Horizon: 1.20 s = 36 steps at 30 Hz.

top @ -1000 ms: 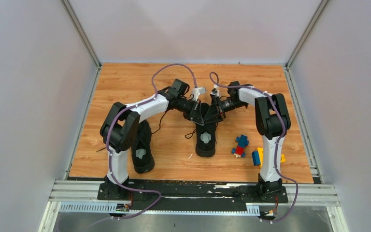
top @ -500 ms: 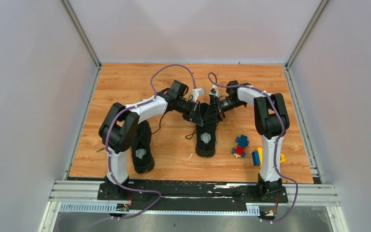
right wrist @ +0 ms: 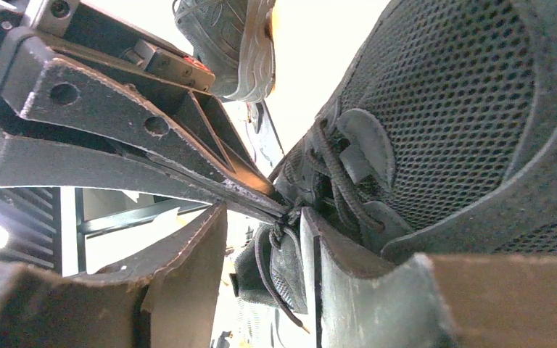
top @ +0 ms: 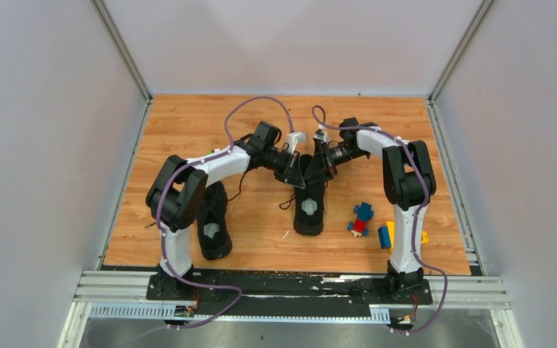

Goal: Tie the shoes
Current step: Tie the shoelace on the shoe.

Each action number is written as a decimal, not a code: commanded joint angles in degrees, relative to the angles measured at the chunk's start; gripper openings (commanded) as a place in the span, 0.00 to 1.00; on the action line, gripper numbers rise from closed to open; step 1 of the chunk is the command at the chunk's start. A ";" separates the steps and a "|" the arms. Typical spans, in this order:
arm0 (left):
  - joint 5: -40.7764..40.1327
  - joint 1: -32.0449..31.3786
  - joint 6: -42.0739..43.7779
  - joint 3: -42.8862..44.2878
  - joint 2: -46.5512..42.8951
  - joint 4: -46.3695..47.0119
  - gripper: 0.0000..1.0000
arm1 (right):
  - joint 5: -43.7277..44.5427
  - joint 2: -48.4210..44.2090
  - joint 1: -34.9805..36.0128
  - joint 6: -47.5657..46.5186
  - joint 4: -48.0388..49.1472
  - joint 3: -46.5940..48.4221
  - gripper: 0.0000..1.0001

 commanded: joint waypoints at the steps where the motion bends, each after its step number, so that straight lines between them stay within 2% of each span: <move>1: -2.07 -0.26 0.95 -0.58 -2.15 3.80 0.00 | -2.10 -3.89 0.79 -1.77 1.79 0.04 0.42; 6: -4.11 -0.15 2.02 -1.34 -2.59 4.83 0.00 | -1.09 -3.80 0.81 -2.27 1.78 -0.54 0.42; 18: -4.57 0.06 2.49 -2.38 -3.66 5.67 0.00 | 2.36 -0.01 0.84 -3.06 1.79 1.97 0.34; 33: -5.11 0.45 2.39 -1.98 -3.70 4.84 0.00 | 3.95 -0.81 1.05 -4.97 1.10 2.31 0.00; 35: -5.63 0.46 2.42 -1.74 -3.75 4.25 0.08 | 5.29 -2.40 0.55 -5.30 1.20 1.76 0.00; 36: -5.83 0.49 2.42 -1.67 -3.90 4.04 0.16 | 5.90 -3.13 0.10 -5.33 1.38 1.52 0.00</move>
